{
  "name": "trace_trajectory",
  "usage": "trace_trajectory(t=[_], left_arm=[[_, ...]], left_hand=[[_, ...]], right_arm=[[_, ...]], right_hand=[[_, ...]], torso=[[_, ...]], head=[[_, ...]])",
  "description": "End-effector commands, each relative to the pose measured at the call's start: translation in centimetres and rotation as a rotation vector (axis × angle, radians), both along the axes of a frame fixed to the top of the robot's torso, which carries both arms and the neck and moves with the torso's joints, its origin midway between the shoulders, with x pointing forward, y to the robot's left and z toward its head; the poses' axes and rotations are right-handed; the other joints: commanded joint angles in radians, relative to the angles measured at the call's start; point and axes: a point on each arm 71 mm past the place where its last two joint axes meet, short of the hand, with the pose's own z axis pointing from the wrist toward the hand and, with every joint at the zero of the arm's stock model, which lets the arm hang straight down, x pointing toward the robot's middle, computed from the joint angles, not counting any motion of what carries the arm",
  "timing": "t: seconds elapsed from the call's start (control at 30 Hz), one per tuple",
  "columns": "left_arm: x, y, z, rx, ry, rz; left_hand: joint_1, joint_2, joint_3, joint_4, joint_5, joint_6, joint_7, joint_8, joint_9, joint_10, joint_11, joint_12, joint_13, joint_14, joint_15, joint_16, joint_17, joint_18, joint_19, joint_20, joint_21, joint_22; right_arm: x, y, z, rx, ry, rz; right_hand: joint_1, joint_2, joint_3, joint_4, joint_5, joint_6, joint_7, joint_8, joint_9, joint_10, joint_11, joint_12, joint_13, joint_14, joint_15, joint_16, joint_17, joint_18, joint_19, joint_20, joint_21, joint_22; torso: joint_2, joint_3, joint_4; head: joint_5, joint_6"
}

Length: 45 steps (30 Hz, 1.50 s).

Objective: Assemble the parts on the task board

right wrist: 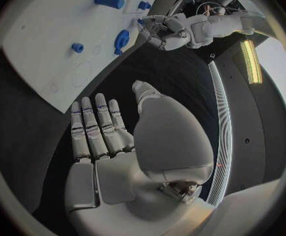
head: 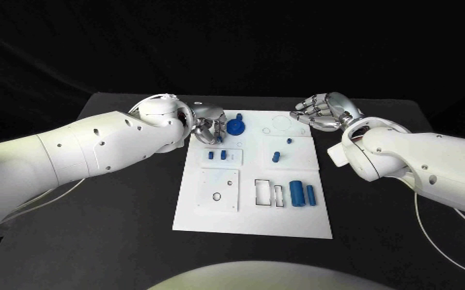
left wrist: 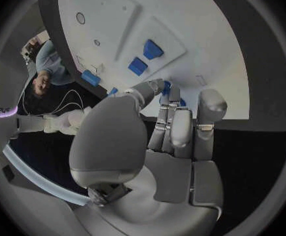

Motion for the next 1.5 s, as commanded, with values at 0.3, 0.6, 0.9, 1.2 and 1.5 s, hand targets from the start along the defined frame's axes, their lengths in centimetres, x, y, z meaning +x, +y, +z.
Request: trace_trajectory(t=[0.3,0.6,0.9,1.2,1.5], left_arm=[[-0.1,-0.2,-0.31,0.022,0.046,-0.001],[-0.05,-0.42,-0.38,0.023,0.045,0.003],[-0.05,-0.62,-0.33,0.016,0.037,0.0],[-0.03,-0.65,-0.38,0.023,0.038,0.004],[0.0,-0.43,-0.61,0.049,0.06,0.017]], left_hand=[[-0.012,0.0,-0.005,0.001,-0.01,0.003,0.004,-0.006,0.001,0.007,0.003,-0.007,-0.002,-0.002,0.002,0.001,-0.001,-0.014,-0.001,0.001,-0.005,0.116],[-0.018,-0.002,-0.008,0.003,-0.013,0.002,0.005,-0.01,0.002,0.009,0.004,-0.013,-0.003,-0.003,0.003,0.001,-0.002,-0.014,-0.002,0.002,-0.007,0.116],[-0.019,-0.001,-0.009,0.004,-0.014,0.005,0.004,-0.01,0.003,0.013,0.003,-0.015,-0.002,-0.001,0.003,0.004,0.002,-0.014,-0.001,0.002,-0.003,0.117],[-0.019,0.0,-0.009,0.004,-0.015,0.007,0.003,-0.01,0.003,0.016,0.002,-0.015,-0.002,-0.001,0.003,0.005,0.004,-0.014,-0.002,0.002,-0.003,0.116],[-0.04,-0.017,-0.023,0.014,-0.01,-0.015,0.01,-0.036,0.0,0.007,0.011,-0.043,-0.005,-0.006,0.009,0.006,-0.003,-0.014,-0.007,0.007,-0.01,0.115]], right_arm=[[-0.03,0.05,0.03,-0.007,-0.008,0.011],[-0.04,0.0,0.02,-0.007,-0.007,0.01],[-0.03,0.06,0.02,-0.007,-0.007,0.011],[-0.01,0.1,-0.02,-0.008,-0.003,0.013],[0.0,0.11,-0.05,-0.008,0.0,0.014]], right_hand=[[0.003,0.008,0.005,-0.001,0.007,0.0,0.089,0.004,-0.001,0.009,-0.001,-0.003,-0.001,0.0,-0.002,0.003,-0.001,-0.011,0.001,0.001,0.002,-0.001],[0.003,0.008,0.005,-0.001,0.007,0.0,0.089,0.004,-0.001,0.009,-0.001,-0.003,-0.001,0.0,-0.002,0.003,-0.001,-0.011,0.001,0.001,0.002,-0.001],[0.003,0.008,0.005,-0.001,0.007,0.0,0.089,0.004,-0.001,0.009,-0.001,-0.003,-0.001,0.0,-0.002,0.003,-0.001,-0.011,0.001,0.001,0.002,-0.001],[0.002,0.006,0.011,-0.001,0.006,0.001,0.089,0.006,-0.003,0.01,-0.001,-0.004,-0.001,-0.001,-0.002,0.005,-0.003,-0.011,0.0,0.001,0.003,-0.002],[0.002,0.006,0.011,-0.001,0.006,0.001,0.089,0.006,-0.003,0.01,-0.001,-0.004,-0.001,-0.001,-0.002,0.005,-0.003,-0.011,0.0,0.001,0.003,-0.002]], torso=[[0.0,0.0006,-0.0003],[0.001,-0.0004,-0.0003],[0.0,-0.0006,-0.0003],[0.0,-0.0003,-0.0003],[0.0,0.0,-0.0002]], head=[[0.004,-0.002],[0.0,-0.003],[0.0,-0.002],[0.0,-0.002],[0.0,-0.003]])
